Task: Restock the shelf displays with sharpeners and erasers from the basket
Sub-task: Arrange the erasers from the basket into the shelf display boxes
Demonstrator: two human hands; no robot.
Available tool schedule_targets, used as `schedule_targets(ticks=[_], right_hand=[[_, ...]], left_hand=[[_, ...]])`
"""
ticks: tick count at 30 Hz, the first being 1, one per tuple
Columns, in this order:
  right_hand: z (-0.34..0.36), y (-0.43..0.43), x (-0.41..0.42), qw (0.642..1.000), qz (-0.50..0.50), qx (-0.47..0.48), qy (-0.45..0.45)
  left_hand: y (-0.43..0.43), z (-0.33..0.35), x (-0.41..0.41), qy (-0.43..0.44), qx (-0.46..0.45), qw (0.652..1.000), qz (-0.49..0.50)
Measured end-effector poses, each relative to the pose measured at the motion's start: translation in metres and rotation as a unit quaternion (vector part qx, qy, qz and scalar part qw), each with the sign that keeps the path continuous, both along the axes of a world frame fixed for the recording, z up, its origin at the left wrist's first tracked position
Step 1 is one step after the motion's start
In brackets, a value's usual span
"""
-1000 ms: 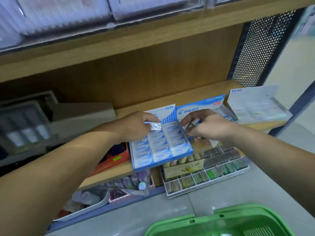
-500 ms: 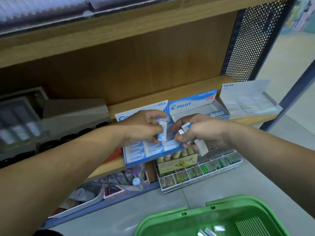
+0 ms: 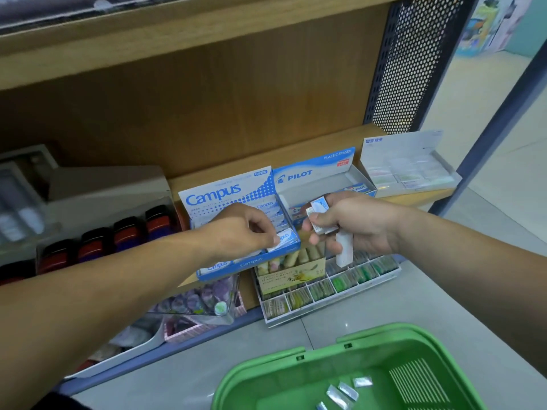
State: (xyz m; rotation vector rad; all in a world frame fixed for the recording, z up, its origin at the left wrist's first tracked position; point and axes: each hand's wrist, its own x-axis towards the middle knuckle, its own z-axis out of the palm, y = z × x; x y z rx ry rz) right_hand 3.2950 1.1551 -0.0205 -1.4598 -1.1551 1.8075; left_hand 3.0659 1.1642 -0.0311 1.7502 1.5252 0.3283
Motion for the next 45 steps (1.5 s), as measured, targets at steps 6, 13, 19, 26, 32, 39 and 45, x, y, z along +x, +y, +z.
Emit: schedule_targets(ticks=[6,13,19,26,32,39,45], right_hand=[[0.009,0.000,-0.009,0.999,0.021,0.005,0.042],[0.015,0.005,-0.027,0.986,-0.075,0.009,0.152],[0.039,0.006,-0.043,0.957,-0.143,0.028,0.252],[0.038,-0.002,-0.042,0.958,-0.191,0.067,0.202],[0.039,0.001,-0.024,0.966,-0.220,0.130,0.046],[0.043,0.005,0.044,0.972,-0.219,0.050,0.071],[0.022,0.002,0.119,0.914,-0.318,0.179,-0.179]], left_hand=[[0.001,0.002,-0.002,0.017,-0.009,1.000,-0.024],[-0.008,0.023,0.006,0.022,0.060,0.997,-0.039],[-0.033,0.031,0.028,-0.200,-0.090,0.976,-0.014],[-0.036,0.043,0.030,-0.249,-0.111,0.962,0.022],[-0.031,0.044,0.032,-0.216,-0.105,0.970,0.042],[-0.013,0.043,0.078,-0.169,-0.014,0.984,0.063],[0.023,0.033,0.135,-0.049,0.074,0.996,-0.003]])
